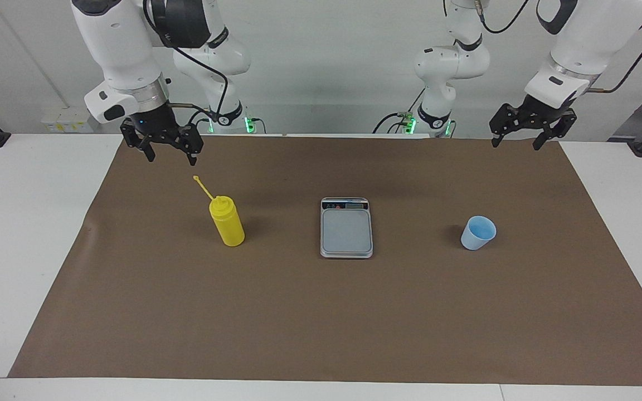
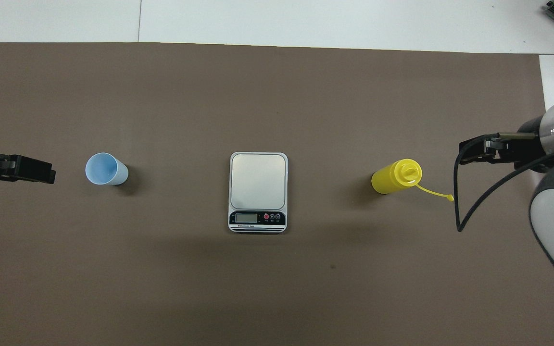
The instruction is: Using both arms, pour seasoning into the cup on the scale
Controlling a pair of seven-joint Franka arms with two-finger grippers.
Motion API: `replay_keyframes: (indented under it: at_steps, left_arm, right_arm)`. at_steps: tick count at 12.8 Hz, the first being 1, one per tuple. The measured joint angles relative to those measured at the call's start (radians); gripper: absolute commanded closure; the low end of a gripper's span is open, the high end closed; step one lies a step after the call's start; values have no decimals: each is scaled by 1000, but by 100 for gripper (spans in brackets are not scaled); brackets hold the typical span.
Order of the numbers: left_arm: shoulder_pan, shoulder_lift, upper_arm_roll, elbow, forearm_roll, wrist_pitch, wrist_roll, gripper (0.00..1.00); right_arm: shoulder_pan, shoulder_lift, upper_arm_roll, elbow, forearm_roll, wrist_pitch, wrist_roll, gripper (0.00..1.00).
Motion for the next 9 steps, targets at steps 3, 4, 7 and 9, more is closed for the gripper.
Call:
replay_keyframes:
  at_steps: [3, 4, 7, 9]
  left_arm:
    - [0, 0, 2, -1, 0, 0, 1, 0]
    - [0, 0, 3, -1, 0, 0, 1, 0]
    - [0, 0, 3, -1, 0, 3, 1, 0]
    - [-1, 0, 2, -1, 0, 5, 1, 0]
  right_arm:
    - [-2, -1, -2, 12, 0, -39, -1, 0]
    - [-2, -1, -3, 14, 0, -42, -4, 0]
    - [-2, -1, -3, 14, 0, -54, -7, 0]
    - [-2, -2, -3, 14, 0, -56, -7, 0]
